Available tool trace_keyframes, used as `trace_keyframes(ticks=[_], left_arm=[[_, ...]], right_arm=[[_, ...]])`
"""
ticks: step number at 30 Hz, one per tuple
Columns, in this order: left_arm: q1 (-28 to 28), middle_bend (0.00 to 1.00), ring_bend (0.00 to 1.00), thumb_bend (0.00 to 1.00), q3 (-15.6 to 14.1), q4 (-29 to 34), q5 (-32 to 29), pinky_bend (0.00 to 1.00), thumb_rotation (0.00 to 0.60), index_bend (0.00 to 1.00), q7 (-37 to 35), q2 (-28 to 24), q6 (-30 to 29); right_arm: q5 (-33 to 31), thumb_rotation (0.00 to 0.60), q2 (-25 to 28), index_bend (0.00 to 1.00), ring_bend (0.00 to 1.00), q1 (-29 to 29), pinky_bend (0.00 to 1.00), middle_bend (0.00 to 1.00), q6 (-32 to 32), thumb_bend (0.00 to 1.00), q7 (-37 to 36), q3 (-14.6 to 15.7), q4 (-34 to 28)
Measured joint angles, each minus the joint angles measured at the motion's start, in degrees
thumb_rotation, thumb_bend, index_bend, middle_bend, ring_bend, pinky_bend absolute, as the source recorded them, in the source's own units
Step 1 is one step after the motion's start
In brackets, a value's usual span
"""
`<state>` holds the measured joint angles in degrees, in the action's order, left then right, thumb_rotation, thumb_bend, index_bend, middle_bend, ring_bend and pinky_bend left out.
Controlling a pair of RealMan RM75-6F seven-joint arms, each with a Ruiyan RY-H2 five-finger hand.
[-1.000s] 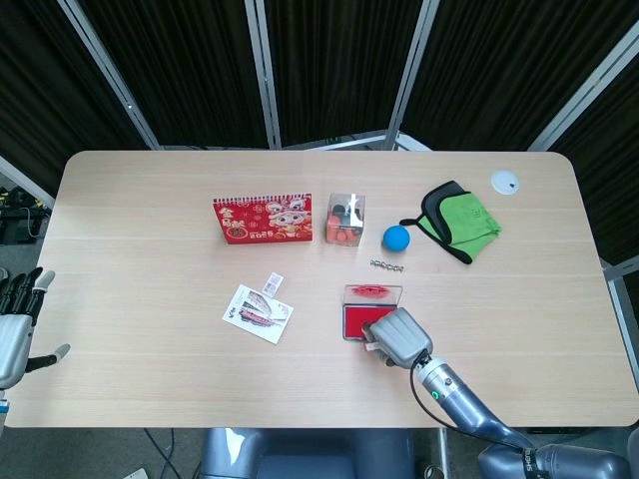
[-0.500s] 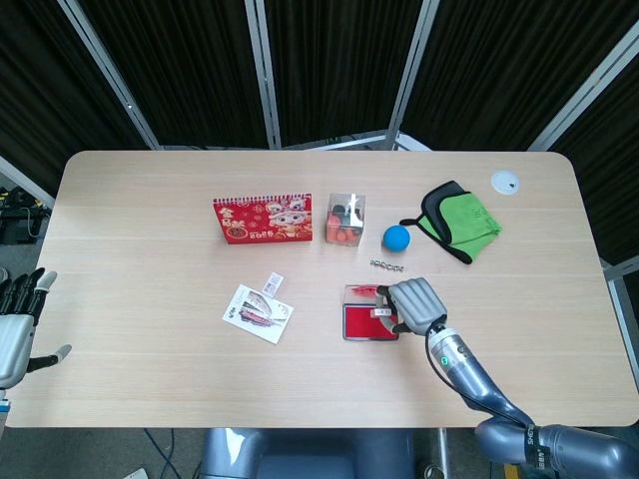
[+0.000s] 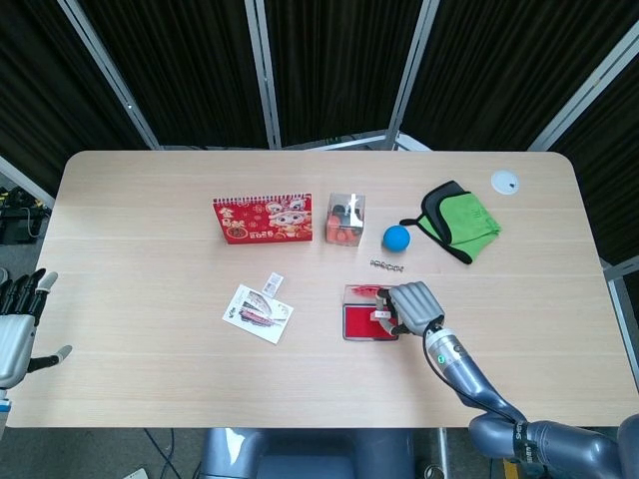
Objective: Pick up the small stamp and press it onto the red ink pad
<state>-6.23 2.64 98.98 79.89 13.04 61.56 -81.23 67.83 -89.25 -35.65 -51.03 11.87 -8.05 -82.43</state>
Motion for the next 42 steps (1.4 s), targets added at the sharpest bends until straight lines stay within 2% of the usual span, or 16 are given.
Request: trace_keyframes(ticks=[21, 42], left_arm=[[0.0, 0.0, 0.0, 0.0, -0.2, 0.4, 0.1, 0.0, 0.6, 0.0, -0.5, -0.5, 0.0], [0.1, 0.0, 0.0, 0.0, -0.6, 0.8, 0.4, 0.0, 0.6, 0.0, -0.5, -0.7, -0.1]], right_arm=[[1.1, 0.6, -3.2, 0.58, 0.93, 0.3, 1.0, 0.64, 0.4, 0.49, -2.0, 2.2, 5.1], [1.7, 0.6, -3.1, 0.58, 0.93, 0.9, 1.0, 0.64, 0.0, 0.5, -3.3, 2.5, 5.3]])
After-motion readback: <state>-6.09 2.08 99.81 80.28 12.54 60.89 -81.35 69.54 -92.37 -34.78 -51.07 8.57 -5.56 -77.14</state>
